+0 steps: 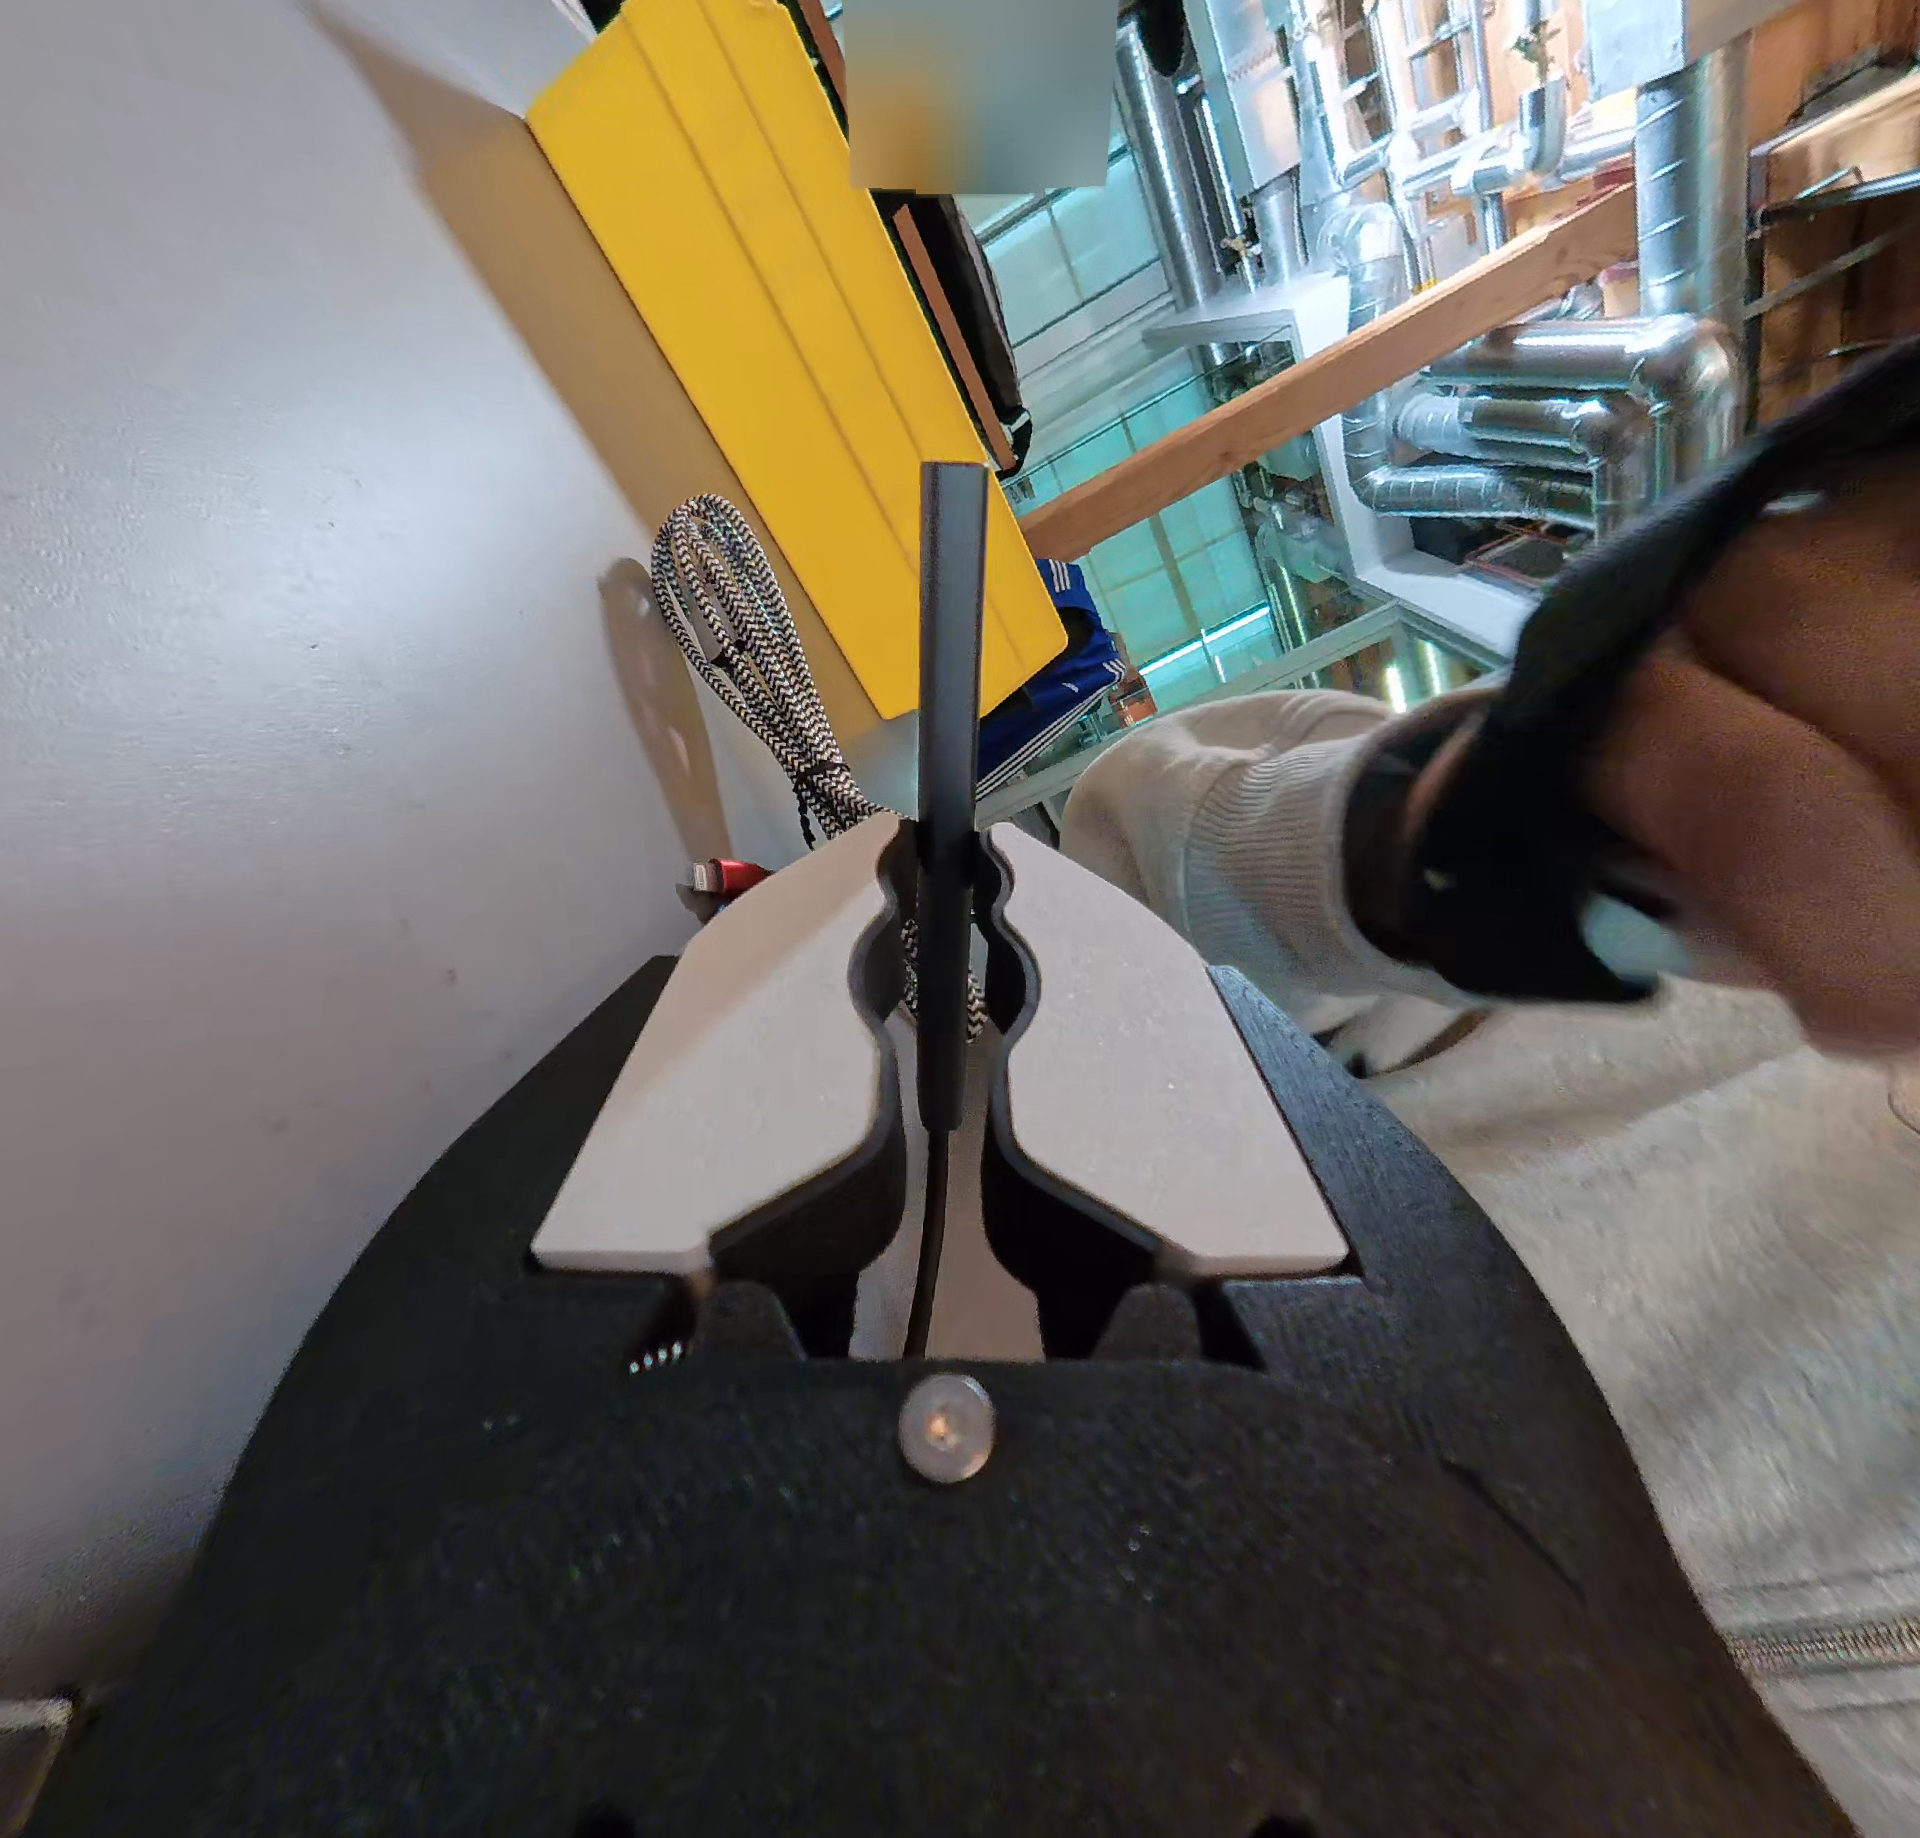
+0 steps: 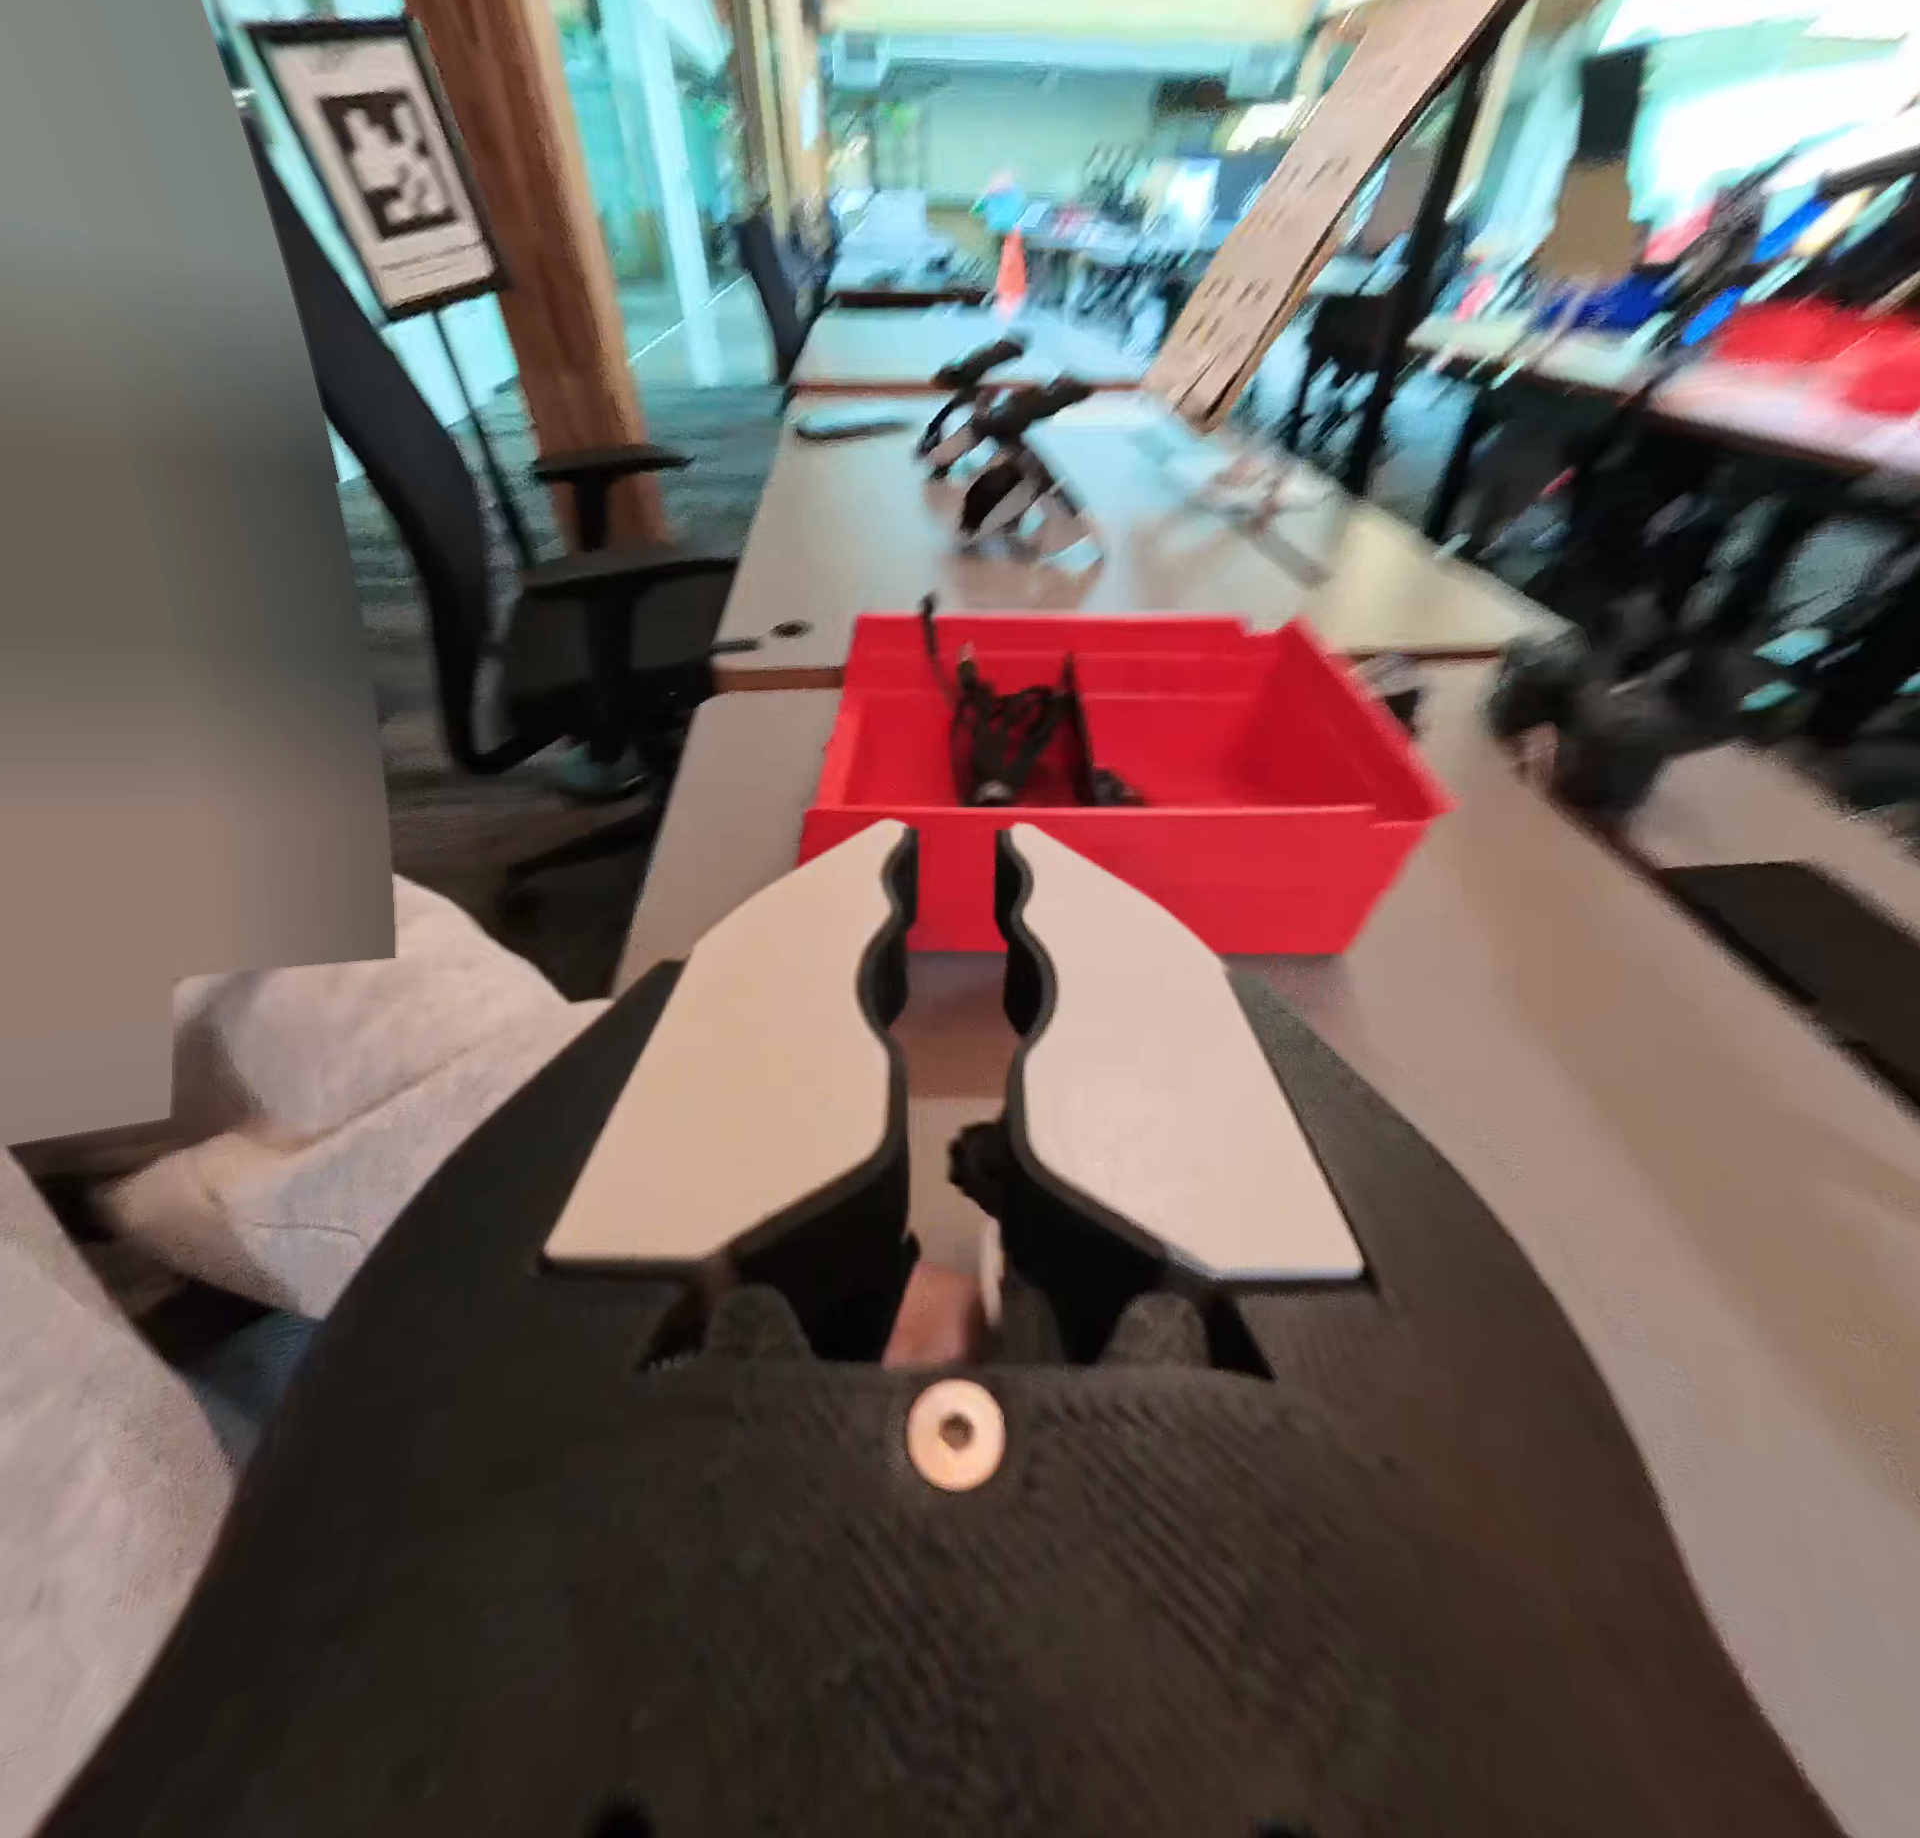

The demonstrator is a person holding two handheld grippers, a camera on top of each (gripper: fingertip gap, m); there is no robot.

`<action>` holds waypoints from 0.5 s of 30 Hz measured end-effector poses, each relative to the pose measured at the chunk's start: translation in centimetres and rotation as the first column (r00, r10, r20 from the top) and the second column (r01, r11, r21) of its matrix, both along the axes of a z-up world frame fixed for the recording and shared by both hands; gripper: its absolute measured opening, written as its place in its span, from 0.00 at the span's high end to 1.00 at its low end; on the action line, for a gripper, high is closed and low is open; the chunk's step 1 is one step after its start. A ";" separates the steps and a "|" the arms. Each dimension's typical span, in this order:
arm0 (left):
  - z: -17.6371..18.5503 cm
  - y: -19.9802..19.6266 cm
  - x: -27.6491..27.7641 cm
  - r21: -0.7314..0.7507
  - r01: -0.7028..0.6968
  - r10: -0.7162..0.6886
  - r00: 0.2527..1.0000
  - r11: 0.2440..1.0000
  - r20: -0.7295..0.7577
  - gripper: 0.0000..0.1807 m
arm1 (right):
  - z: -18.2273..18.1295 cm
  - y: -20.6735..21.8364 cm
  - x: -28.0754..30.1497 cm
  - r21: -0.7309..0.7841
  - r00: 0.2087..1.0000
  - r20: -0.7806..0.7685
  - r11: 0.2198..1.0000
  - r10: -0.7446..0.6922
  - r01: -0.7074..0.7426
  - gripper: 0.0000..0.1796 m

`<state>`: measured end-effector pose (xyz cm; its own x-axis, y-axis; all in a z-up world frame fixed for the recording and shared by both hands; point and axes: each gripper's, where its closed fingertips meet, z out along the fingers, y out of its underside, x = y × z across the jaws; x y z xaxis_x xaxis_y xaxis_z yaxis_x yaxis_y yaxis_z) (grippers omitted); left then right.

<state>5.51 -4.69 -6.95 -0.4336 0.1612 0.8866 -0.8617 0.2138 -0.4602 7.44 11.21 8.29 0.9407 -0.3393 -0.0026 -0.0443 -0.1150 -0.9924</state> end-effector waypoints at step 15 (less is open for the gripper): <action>1.7 2.4 1.9 -0.142 -0.102 0.088 0.991 0.985 -0.099 0.93 | -1.3 16.4 3.6 -0.001 0.866 -0.404 0.946 0.296 -0.324 0.87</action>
<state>7.44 -2.28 -5.25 -0.3711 0.2545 0.8930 -0.9148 0.0651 -0.3987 11.07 27.57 7.00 0.9232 -0.0429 -0.3819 -0.3798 -0.2526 -0.8899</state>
